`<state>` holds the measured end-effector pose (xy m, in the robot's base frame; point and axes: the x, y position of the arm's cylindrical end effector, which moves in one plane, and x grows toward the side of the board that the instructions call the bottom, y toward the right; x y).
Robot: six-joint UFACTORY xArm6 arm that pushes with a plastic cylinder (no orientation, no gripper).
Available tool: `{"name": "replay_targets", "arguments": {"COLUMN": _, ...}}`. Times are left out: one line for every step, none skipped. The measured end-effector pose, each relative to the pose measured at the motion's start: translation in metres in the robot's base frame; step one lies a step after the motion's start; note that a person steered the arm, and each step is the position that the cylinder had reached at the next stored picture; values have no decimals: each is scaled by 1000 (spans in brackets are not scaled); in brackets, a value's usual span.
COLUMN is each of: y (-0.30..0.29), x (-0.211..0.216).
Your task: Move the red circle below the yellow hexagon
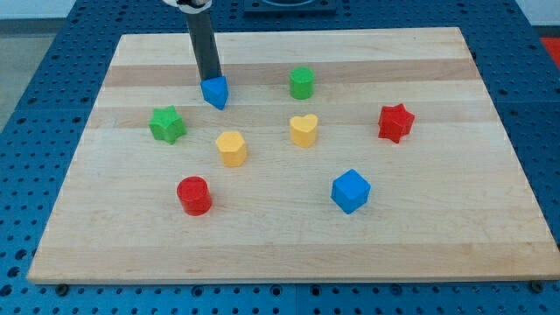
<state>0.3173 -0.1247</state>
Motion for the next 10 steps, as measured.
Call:
{"name": "replay_targets", "arguments": {"y": 0, "x": 2}}
{"name": "replay_targets", "arguments": {"y": 0, "x": 2}}
{"name": "replay_targets", "arguments": {"y": -30, "x": 2}}
{"name": "replay_targets", "arguments": {"y": -76, "x": 3}}
{"name": "replay_targets", "arguments": {"y": -115, "x": 31}}
{"name": "replay_targets", "arguments": {"y": -138, "x": 80}}
{"name": "replay_targets", "arguments": {"y": -144, "x": 141}}
{"name": "replay_targets", "arguments": {"y": -136, "x": 201}}
{"name": "replay_targets", "arguments": {"y": -131, "x": 206}}
{"name": "replay_targets", "arguments": {"y": -92, "x": 224}}
